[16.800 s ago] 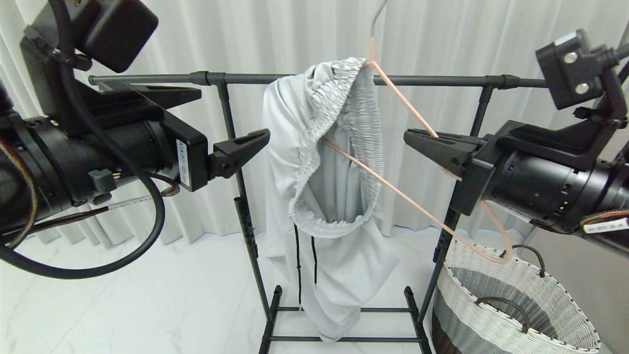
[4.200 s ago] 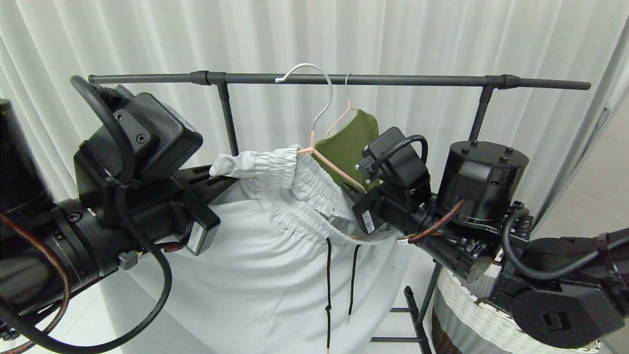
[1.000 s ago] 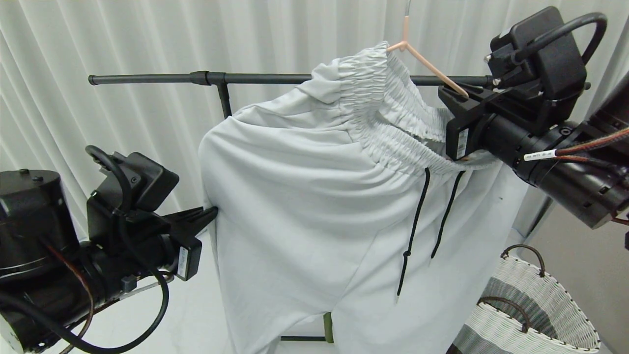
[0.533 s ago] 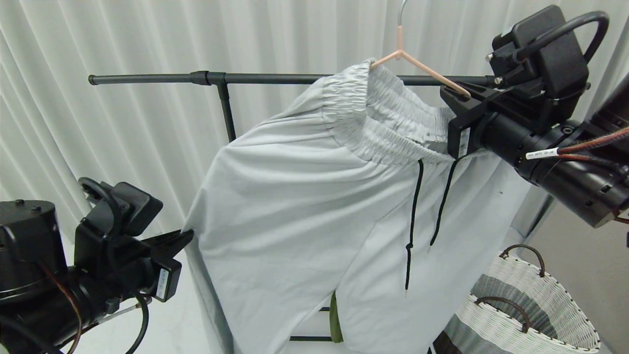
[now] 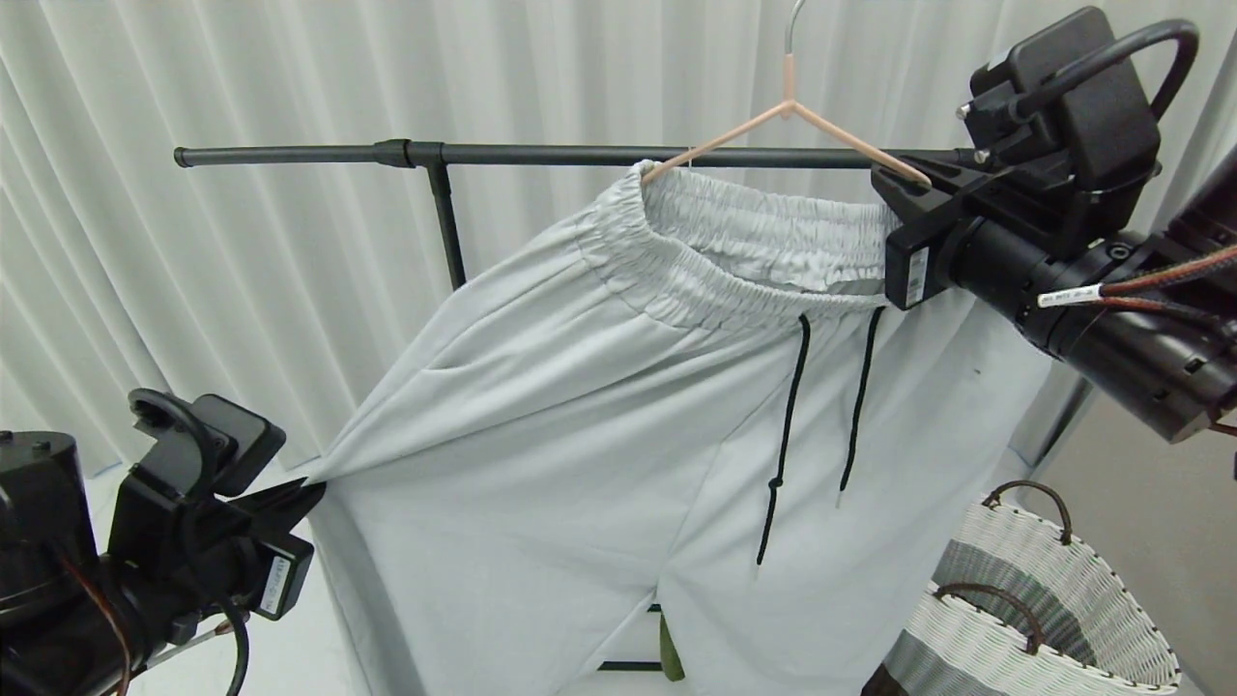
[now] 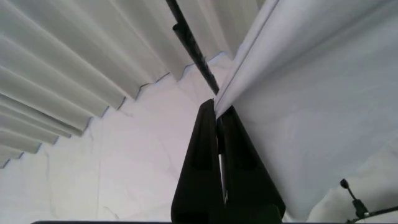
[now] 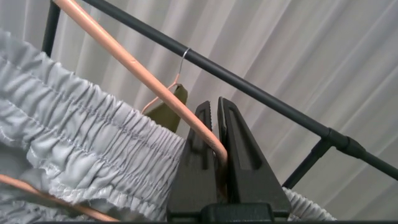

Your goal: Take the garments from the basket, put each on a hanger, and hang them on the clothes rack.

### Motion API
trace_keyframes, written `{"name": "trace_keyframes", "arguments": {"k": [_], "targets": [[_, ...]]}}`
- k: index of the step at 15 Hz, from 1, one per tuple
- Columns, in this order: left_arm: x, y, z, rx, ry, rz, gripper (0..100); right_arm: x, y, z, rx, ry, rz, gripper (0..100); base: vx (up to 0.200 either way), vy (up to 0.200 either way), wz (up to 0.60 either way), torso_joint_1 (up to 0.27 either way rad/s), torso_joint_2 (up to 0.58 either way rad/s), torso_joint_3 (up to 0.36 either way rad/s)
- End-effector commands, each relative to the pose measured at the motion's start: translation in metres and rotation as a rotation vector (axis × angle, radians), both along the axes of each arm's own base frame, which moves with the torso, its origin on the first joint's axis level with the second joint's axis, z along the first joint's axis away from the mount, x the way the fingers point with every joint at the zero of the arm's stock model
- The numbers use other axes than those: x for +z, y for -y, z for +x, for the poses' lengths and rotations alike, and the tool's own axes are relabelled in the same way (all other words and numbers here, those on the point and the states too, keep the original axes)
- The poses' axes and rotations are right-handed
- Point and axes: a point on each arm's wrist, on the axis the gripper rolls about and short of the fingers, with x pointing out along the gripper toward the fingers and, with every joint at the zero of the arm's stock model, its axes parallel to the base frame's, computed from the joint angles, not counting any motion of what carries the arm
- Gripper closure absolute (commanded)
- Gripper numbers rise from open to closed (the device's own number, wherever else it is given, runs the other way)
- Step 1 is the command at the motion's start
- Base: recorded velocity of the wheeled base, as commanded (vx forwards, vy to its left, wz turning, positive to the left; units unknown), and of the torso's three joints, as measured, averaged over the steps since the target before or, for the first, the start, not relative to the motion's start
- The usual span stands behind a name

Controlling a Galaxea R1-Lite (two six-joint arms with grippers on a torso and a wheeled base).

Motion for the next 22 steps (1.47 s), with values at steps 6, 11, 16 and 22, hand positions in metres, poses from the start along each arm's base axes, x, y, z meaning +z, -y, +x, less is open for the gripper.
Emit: {"name": "trace_keyframes", "arguments": {"k": [6,11,16,22], "targets": [[0.004,0.000,0.000,0.000,0.050,-0.007,0,0.000,0.000,0.000,-0.002,0.001,-0.004,100,0.000,0.000,0.00,0.000,0.00,0.000],[0.020,0.002,-0.012,-0.125,0.132,-0.058,0,0.000,0.010,0.011,-0.052,-0.066,-0.053,100,0.000,0.000,0.00,0.000,0.00,0.000],[0.049,0.016,-0.014,-0.243,0.245,-0.089,0,0.010,0.009,0.018,-0.041,-0.291,-0.101,100,0.000,0.000,0.00,0.000,0.00,0.000],[0.049,0.017,-0.011,-0.243,0.244,-0.089,0,-0.002,0.012,0.015,-0.049,-0.531,-0.079,100,0.000,0.000,0.00,0.000,0.00,0.000]]}}
